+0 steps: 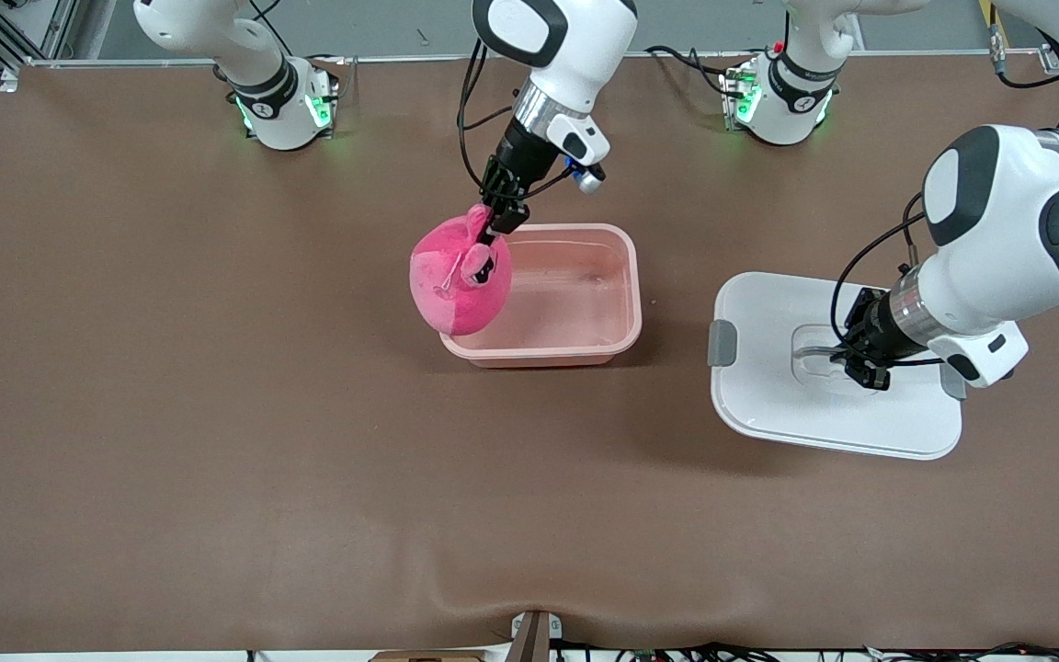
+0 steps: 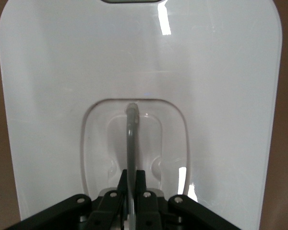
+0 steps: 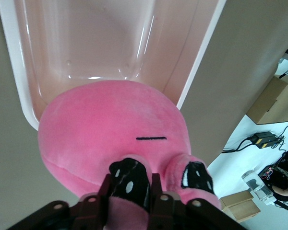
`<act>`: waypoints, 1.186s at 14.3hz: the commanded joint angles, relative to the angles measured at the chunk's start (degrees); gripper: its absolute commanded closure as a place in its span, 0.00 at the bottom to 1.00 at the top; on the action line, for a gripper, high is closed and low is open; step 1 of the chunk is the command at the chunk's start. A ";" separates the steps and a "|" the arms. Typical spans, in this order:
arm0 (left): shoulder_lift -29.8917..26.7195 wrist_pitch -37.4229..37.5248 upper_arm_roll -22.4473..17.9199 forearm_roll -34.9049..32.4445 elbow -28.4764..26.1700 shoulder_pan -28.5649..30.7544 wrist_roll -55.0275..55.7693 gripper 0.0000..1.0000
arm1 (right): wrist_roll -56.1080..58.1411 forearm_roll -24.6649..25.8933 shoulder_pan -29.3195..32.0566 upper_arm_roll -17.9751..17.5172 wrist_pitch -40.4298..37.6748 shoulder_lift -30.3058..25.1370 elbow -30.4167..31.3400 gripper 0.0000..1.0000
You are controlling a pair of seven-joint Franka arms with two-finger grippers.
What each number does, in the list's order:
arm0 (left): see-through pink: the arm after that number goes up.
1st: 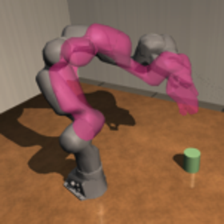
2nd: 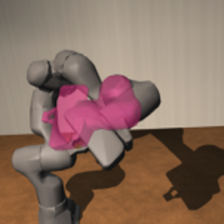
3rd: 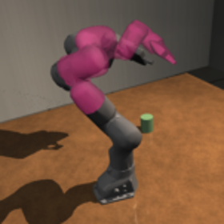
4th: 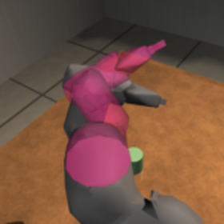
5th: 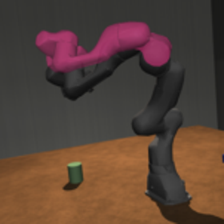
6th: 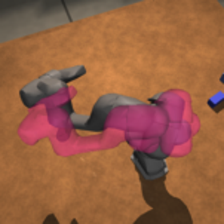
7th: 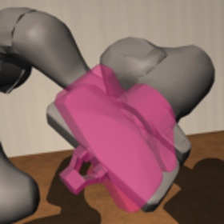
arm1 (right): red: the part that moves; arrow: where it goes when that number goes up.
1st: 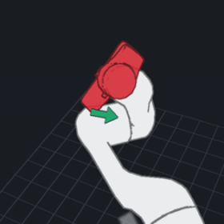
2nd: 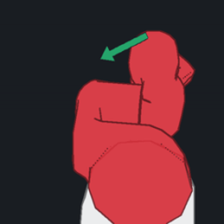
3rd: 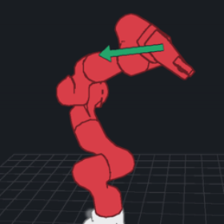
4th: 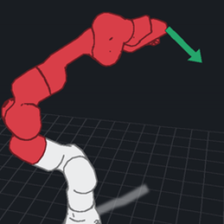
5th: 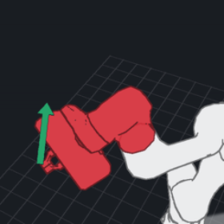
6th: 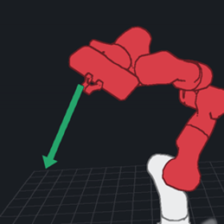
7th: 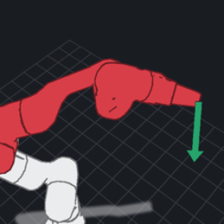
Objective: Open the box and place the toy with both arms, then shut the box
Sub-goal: 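Release the toy into the box and withdraw the right gripper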
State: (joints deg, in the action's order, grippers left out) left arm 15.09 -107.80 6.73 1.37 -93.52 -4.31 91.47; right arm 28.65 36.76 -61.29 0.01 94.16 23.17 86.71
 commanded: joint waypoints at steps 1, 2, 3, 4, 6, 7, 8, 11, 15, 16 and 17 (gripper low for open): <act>-1.38 0.31 0.22 0.91 -1.05 0.35 -0.86 1.00 | -0.17 -3.00 -0.59 0.60 -1.26 0.21 -5.22 0.00; -1.38 0.31 0.22 1.00 -1.05 0.35 -0.86 1.00 | -0.17 -3.79 -0.50 0.60 -1.35 0.12 -6.62 0.00; -1.38 0.31 0.22 1.00 -1.05 0.35 -0.86 1.00 | -0.17 -4.58 -0.50 0.69 -1.70 0.03 -7.86 0.00; -1.38 0.31 0.22 1.00 -1.05 0.35 -0.86 1.00 | -0.17 -5.11 -0.50 0.69 -2.31 -0.05 -8.74 0.00; -1.38 0.31 0.22 1.00 -1.05 0.35 -0.86 1.00 | -0.26 -5.55 -0.24 0.78 -2.49 -0.84 -9.01 0.00; -1.30 0.31 0.22 1.00 -1.05 0.35 -0.86 1.00 | -0.26 -5.90 0.20 1.04 -2.67 -1.37 -8.92 0.00; -1.38 0.31 0.22 1.00 -1.05 0.35 -0.86 1.00 | -0.26 -6.69 1.68 1.04 -2.93 -1.89 -8.84 0.00; -1.29 0.31 0.22 1.00 -0.96 0.35 -0.77 1.00 | -0.35 -12.13 8.44 1.04 -3.02 -3.65 -8.66 0.00; -1.47 0.40 0.30 1.00 -0.88 -0.17 -0.68 1.00 | -0.35 -13.90 17.32 1.13 -3.11 -4.27 -8.40 0.00; -1.47 0.40 0.39 1.00 -0.88 -0.35 -0.51 1.00 | -0.96 -14.78 20.21 1.13 -3.11 -4.27 -8.31 0.00; -1.56 0.31 1.00 1.17 -0.79 -0.35 0.10 1.00 | -1.74 -15.74 22.94 1.04 -3.11 -4.27 -7.96 0.00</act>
State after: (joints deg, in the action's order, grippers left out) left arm 15.09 -107.80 7.10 1.38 -93.60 -4.50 91.47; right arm 28.39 23.55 -43.24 2.04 91.31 19.78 77.68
